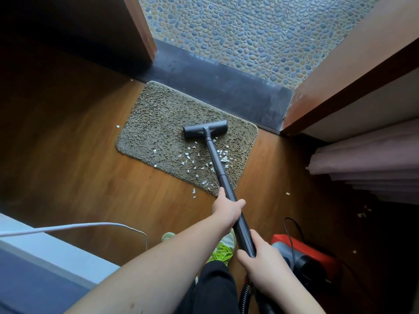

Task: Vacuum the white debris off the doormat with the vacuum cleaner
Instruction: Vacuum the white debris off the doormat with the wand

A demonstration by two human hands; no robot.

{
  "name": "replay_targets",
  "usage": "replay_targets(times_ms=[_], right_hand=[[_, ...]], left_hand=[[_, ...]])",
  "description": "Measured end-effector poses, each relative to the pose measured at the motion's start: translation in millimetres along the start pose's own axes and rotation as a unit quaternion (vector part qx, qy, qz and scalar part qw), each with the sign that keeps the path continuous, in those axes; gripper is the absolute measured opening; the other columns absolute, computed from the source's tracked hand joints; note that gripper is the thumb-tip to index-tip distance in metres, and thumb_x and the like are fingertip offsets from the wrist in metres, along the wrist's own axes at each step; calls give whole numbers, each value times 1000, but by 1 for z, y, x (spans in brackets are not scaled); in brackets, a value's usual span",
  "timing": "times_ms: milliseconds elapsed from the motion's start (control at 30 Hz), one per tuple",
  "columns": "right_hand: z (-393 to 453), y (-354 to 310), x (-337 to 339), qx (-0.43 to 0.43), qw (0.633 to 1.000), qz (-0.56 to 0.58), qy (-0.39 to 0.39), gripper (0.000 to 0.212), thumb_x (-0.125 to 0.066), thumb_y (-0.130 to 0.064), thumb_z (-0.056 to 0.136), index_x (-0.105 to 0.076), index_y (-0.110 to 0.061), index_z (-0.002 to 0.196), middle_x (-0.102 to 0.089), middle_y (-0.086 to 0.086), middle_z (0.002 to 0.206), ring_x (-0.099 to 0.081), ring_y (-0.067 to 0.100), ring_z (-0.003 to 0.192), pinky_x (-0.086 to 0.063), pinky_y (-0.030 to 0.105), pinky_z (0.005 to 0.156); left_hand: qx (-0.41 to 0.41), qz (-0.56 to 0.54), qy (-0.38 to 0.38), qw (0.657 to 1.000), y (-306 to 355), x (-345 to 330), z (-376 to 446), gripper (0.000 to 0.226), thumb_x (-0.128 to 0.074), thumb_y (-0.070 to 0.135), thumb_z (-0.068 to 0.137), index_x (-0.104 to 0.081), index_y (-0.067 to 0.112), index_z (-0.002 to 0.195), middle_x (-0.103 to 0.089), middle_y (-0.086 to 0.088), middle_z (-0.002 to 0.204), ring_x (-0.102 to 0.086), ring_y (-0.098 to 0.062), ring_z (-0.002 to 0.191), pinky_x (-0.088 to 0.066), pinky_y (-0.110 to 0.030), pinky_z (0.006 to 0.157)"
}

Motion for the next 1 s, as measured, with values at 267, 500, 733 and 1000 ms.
replay_targets(times_ms=[267,500,733,1000], right_hand=[[-15,11,-7,0,1000,18,-18,34,-53,-34,89,-43,-38,121,-59,-2,77,-60,11,68,-45,17,60],[-19,14,-12,-1,1000,16,-27,37,-53,-34,87,-44,-41,123,-57,-3,72,-62,8,66,-50,16,63],[-7,1,-9,15,1000,-23,-11,39,-52,-33,88,-44,-35,126,-55,-7,74,-53,6,62,-41,14,51],[22,-30,-1,15,999,-27,12,13,-51,-30,83,-41,-25,90,-61,4,80,-62,27,69,-49,30,58]], left_hand=[[-6,13,11,1000,-19,-1,-10,84,-62,30,86,-16,31,157,-52,-7,139,-58,-28,113,-50,-41,99],[6,12,12,1000,-28,1,-14,82,-61,29,89,-15,31,157,-52,-6,140,-59,-26,112,-51,-37,96],[9,-31,10,999,-16,7,-8,84,-64,30,84,-18,33,155,-54,-6,135,-62,-28,106,-54,-40,91],[-7,-74,10,997,19,26,7,90,-67,29,79,-19,33,155,-55,-10,126,-68,-36,95,-60,-49,80]])
Point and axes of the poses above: each hand's wrist, its own z-axis towards the middle knuckle, its own x-axis out of the back of the hand, y = z × x, the point moved 5 cm from there along z, towards the middle knuckle
